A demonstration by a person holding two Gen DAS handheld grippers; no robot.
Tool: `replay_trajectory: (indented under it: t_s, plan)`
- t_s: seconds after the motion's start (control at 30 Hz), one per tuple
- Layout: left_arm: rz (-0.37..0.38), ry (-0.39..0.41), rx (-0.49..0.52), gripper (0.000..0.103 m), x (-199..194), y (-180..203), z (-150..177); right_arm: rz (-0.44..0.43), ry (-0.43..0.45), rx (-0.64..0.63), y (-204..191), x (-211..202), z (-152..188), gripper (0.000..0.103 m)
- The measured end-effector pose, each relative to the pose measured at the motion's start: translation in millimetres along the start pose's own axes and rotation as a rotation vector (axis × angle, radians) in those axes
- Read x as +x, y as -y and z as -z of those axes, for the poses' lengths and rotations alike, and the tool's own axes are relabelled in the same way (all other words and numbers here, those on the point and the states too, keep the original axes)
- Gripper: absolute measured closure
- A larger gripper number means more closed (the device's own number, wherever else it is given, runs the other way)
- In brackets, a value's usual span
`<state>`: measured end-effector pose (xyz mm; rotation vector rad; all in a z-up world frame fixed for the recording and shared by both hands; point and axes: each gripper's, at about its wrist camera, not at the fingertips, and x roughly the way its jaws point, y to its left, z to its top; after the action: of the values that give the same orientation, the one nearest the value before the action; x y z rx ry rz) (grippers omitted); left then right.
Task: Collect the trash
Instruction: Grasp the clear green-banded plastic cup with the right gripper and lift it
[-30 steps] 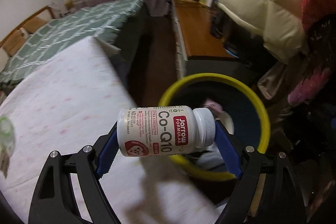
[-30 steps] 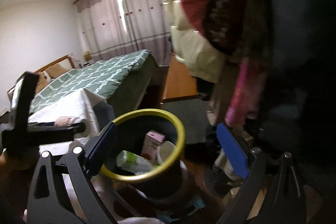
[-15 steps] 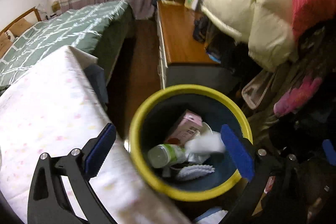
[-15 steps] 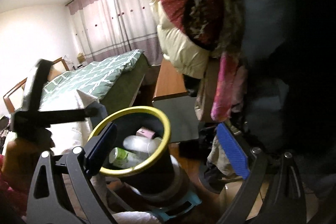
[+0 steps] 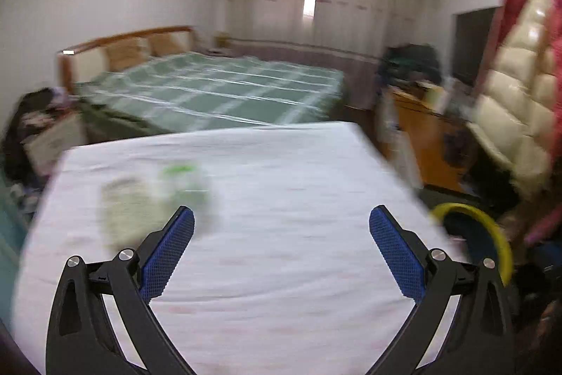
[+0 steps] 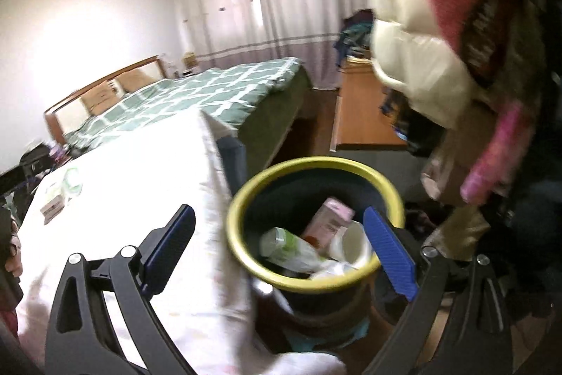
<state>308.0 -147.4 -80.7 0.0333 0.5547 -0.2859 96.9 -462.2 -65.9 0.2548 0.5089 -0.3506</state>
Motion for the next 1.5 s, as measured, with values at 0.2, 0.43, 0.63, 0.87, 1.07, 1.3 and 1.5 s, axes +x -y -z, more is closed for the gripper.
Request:
replay_trajectory:
  t_s: [0.2,0.43,0.63,0.87,1.07,1.3,1.5]
  plan:
    - [-0.21,0.034,-0.136,0.005,3.7,-118.4,8.2,-0.119,-0.006,-0.069,-63.4,13.4,-19.0,0.01]
    - [-0.324,0.0,-0.317,0.005,24.2,-203.0,18.9,-0.286,-0.025,-0.172,-153.8,38.9,-45.9,0.009]
    - [-0.363,-0.035,-0.452,0.005,20.5,-235.4,38.8,-0.437,-0.119,-0.295,-249.9,83.2,-60.5,0.009]
    - [-0.391,-0.008,-0.474,0.005,16.4,-241.4,41.5,-0.524,-0.234,-0.404,-348.5,142.1,-51.7,0.009]
    - [-0.401,0.01,-0.473,0.005,13.9,-240.3,38.2,-0.509,-0.29,-0.474,-386.0,172.7,-29.2,0.014]
    - [-0.401,0.004,-0.495,0.005,12.9,-241.5,36.7,-0.466,-0.361,-0.483,-403.6,204.3,-17.3,0.034]
    - [-0.403,-0.001,-0.489,0.005,14.6,-240.6,37.1,-0.458,-0.382,-0.473,-413.8,222.4,-15.6,0.037]
